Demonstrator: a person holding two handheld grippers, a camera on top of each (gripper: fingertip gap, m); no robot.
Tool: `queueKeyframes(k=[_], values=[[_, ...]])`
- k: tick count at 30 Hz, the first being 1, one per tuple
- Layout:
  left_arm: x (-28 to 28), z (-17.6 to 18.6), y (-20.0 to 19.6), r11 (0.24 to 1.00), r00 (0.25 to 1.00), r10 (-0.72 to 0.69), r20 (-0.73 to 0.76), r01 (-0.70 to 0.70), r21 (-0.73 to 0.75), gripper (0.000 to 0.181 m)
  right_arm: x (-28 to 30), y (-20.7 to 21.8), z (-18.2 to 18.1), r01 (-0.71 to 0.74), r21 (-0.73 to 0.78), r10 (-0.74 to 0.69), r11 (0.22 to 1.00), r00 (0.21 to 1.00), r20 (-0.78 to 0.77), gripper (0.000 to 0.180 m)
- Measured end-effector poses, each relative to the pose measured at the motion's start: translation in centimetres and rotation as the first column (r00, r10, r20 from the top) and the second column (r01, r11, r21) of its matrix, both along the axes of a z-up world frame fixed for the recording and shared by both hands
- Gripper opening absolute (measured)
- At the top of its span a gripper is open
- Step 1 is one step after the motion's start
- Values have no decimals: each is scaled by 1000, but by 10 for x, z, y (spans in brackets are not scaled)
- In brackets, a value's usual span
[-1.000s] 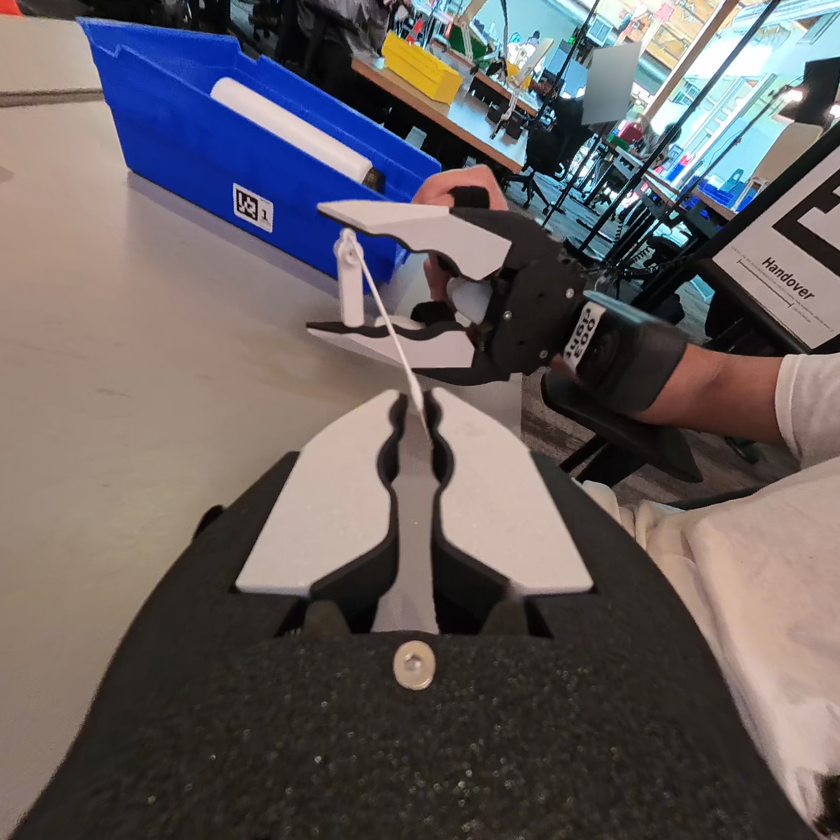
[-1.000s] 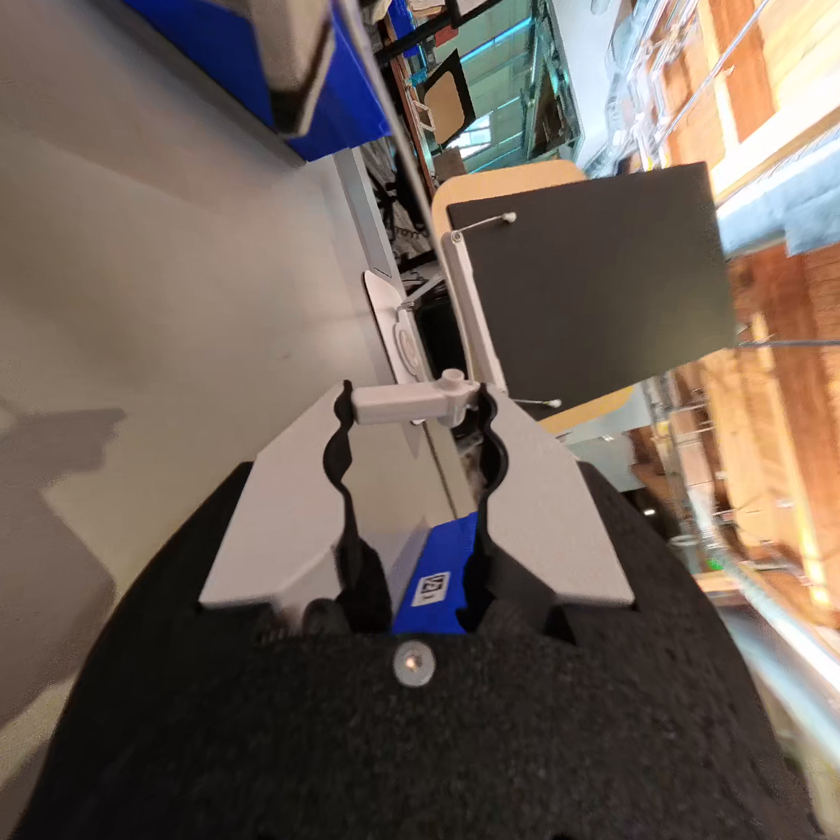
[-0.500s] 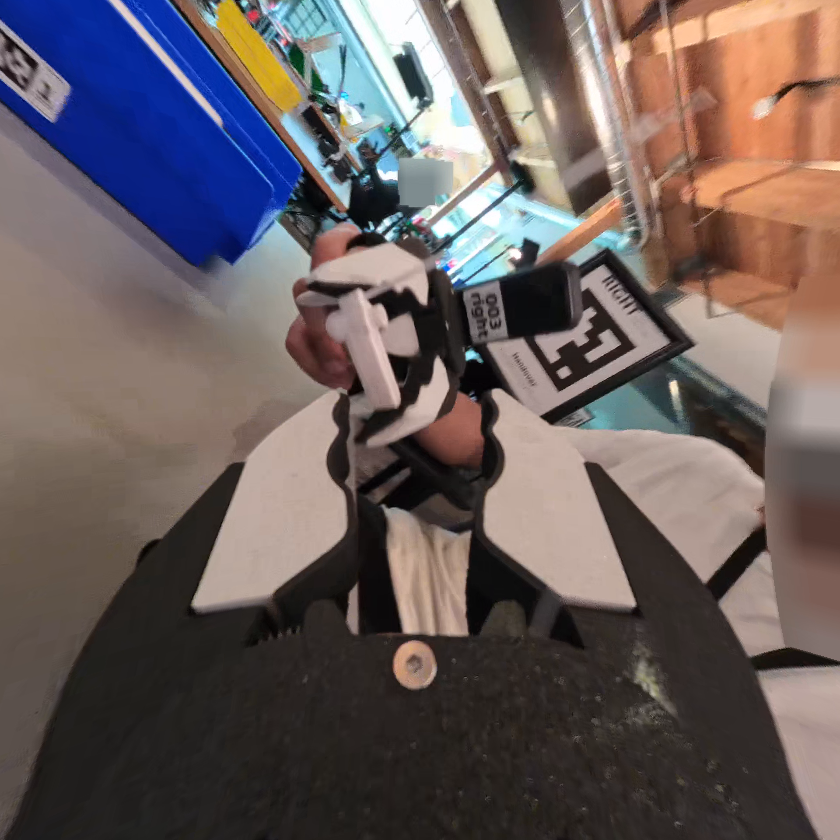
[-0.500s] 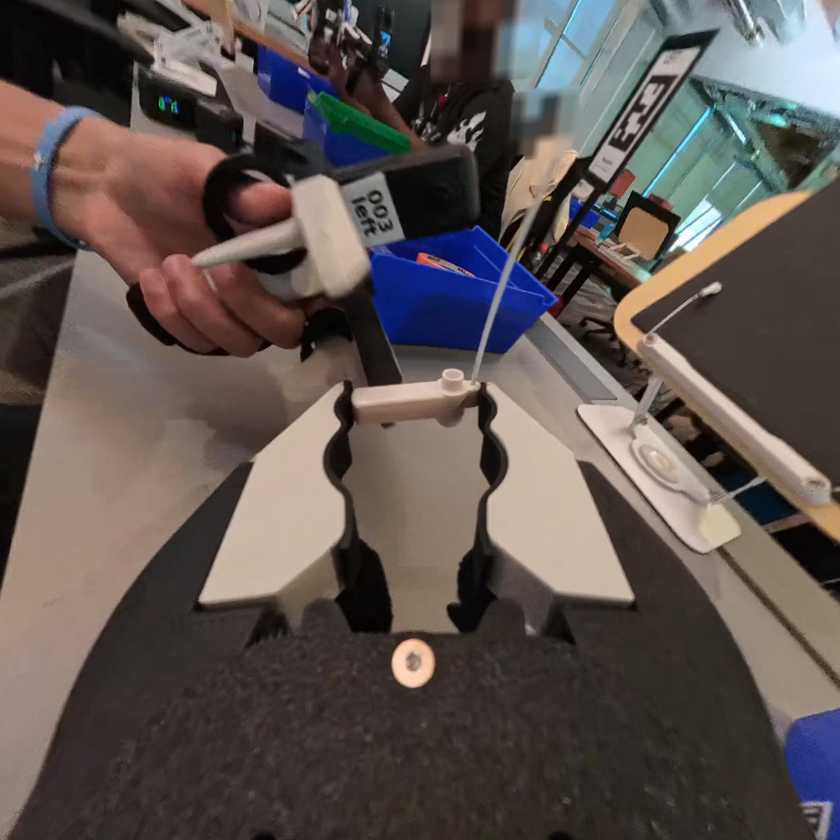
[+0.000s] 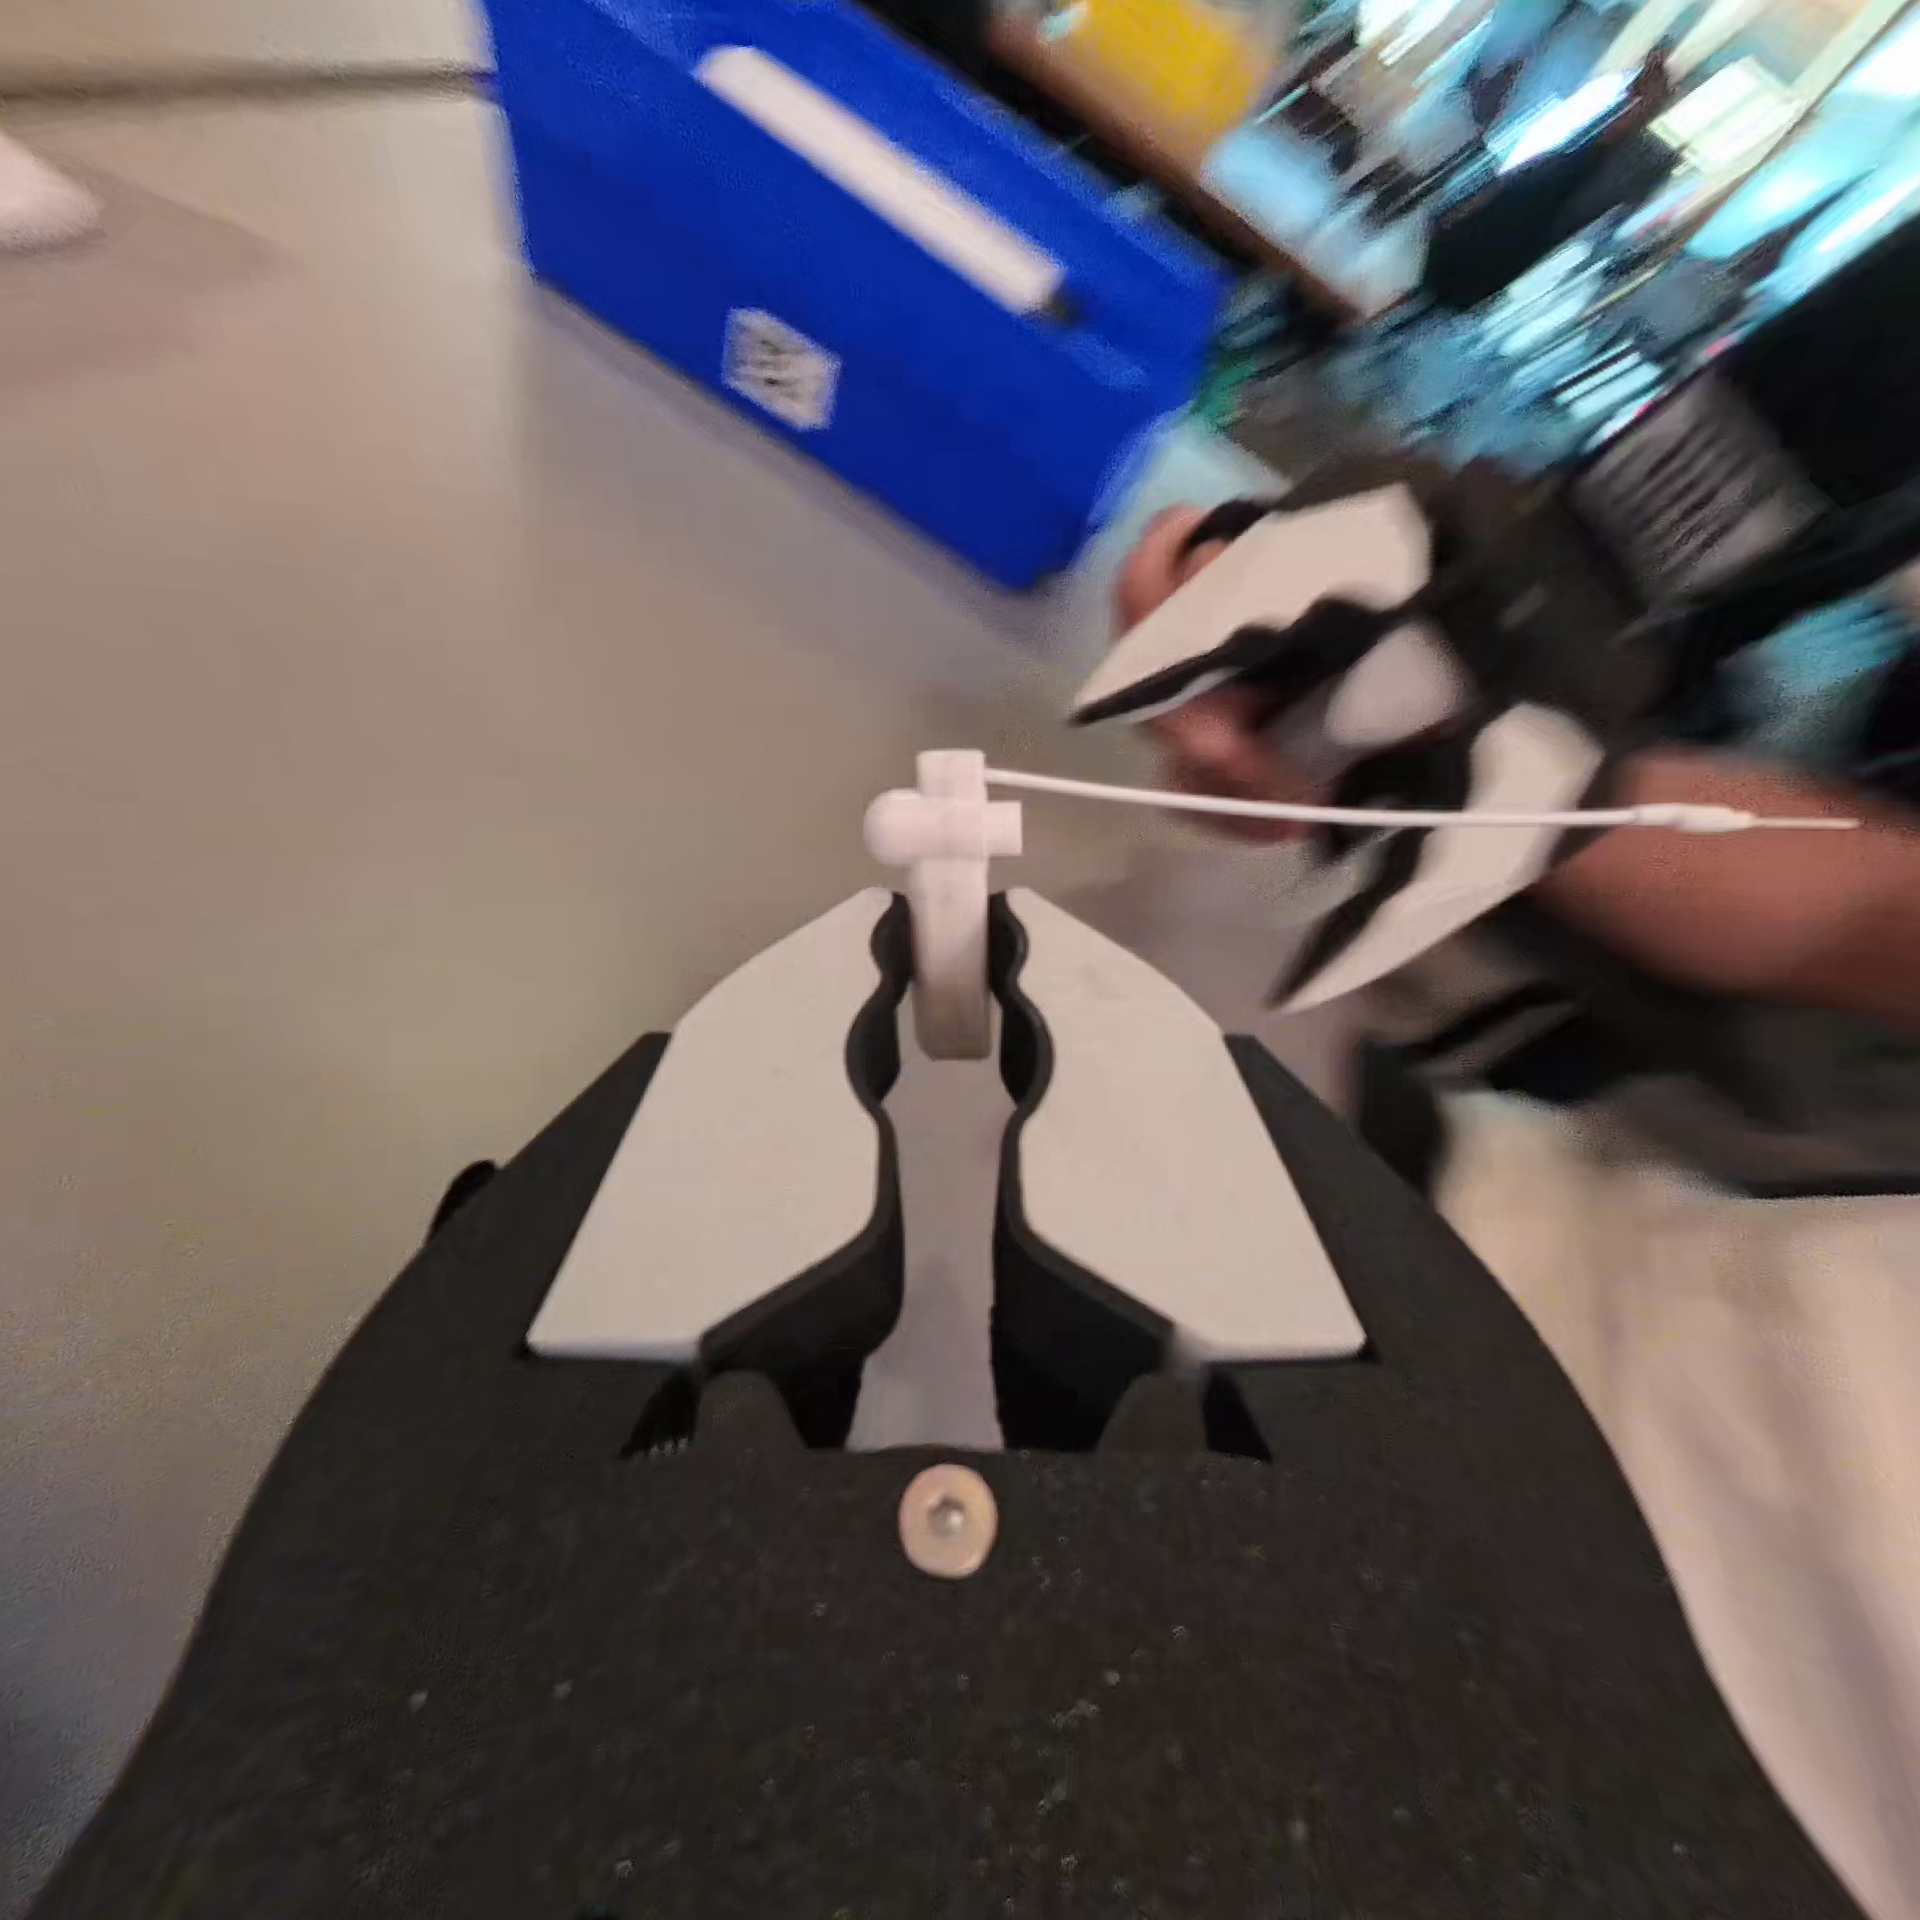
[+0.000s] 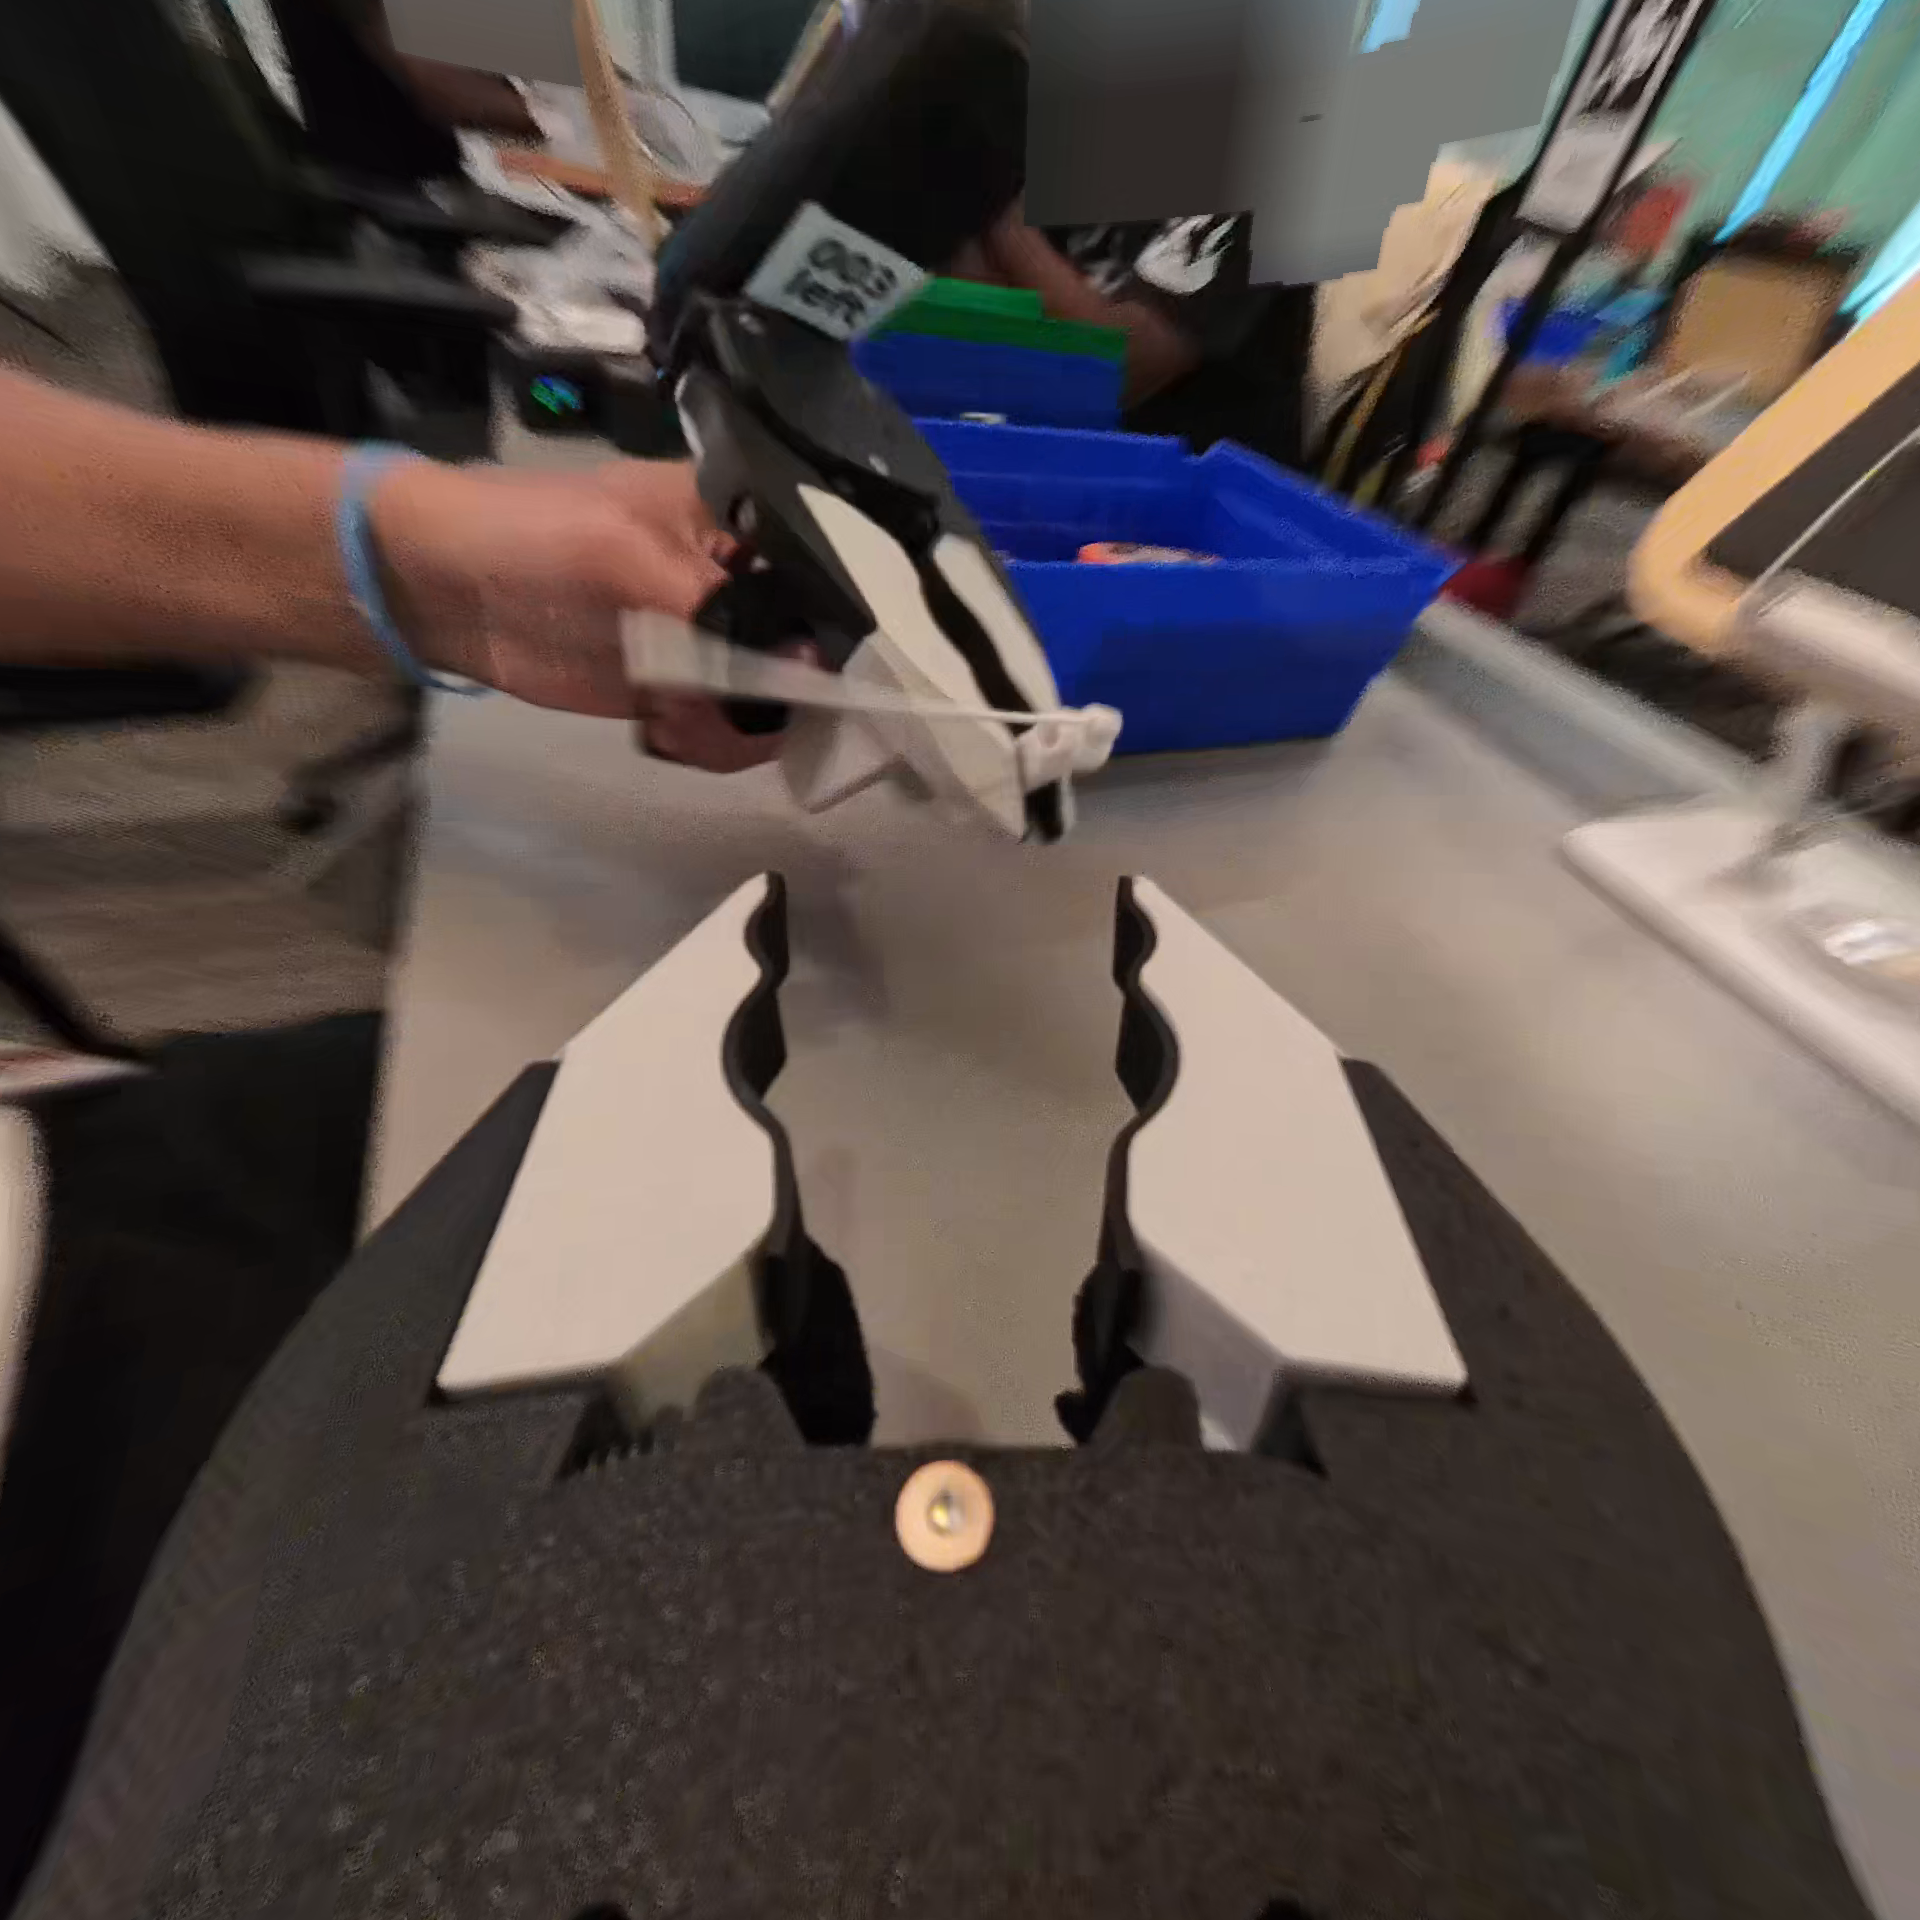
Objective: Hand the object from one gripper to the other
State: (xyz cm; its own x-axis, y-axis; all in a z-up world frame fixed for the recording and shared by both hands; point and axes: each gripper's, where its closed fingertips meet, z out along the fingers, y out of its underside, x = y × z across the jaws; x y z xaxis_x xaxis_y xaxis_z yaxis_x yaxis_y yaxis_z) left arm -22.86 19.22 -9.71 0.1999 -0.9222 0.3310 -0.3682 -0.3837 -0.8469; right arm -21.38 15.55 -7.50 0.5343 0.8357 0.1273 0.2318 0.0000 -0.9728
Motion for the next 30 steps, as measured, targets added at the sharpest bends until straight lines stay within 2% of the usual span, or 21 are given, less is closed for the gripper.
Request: queueKeyframes(k=[1,3,6,8,12,14,16,18,20,21,22,23,25,27,28,30], values=[[-8,-3,12,986,994,60,-88,-45,160,14,4,-2,1,-57,-109,49,992,996,-75,64],[-20,-2,27,889,963,162,-214,-48,454,14,20,6,9,-121,-284,49,951,967,-248,67],[-18,9,21,715,940,197,-278,57,697,14,31,15,17,-236,-487,17,841,911,-412,64],[-9,13,8,614,942,177,-286,122,780,14,24,10,19,-297,-527,32,796,891,-454,53],[3,12,-6,437,912,220,-345,224,871,14,0,4,15,-305,-546,53,780,902,-428,43],[7,8,-10,398,898,240,-370,256,881,14,-10,2,14,-291,-542,59,788,913,-404,39],[9,6,-11,380,891,254,-377,266,886,14,-11,10,3,-190,-557,3,808,948,-319,13],[9,2,-9,390,881,270,-388,268,881,14,-11,12,-1,-153,-533,4,832,963,-270,12],[9,0,-9,441,886,264,-380,240,865,14,-10,11,-3,-146,-527,14,837,969,-246,12],[8,2,-9,460,896,262,-358,210,863,20,-8,12,-3,-137,-524,9,841,971,-240,12],[5,6,-8,477,906,265,-329,174,862,33,-3,14,-2,-116,-516,-2,849,975,-222,12],[1,13,-7,498,916,271,-294,128,858,36,7,19,3,-73,-489,-25,869,981,-192,12],[-8,26,-17,592,953,236,-187,12,806,43,43,33,37,33,-379,-104,925,980,-168,13],[-15,33,-38,742,986,161,-47,-90,665,49,100,50,97,163,-228,-218,960,946,-239,12],[-18,31,-48,804,990,138,-1,-112,584,52,139,60,125,275,-141,-304,951,912,-275,12],[-27,19,-59,874,992,129,9,-118,470,53,223,84,154,526,-3,-506,851,816,-279,12]])
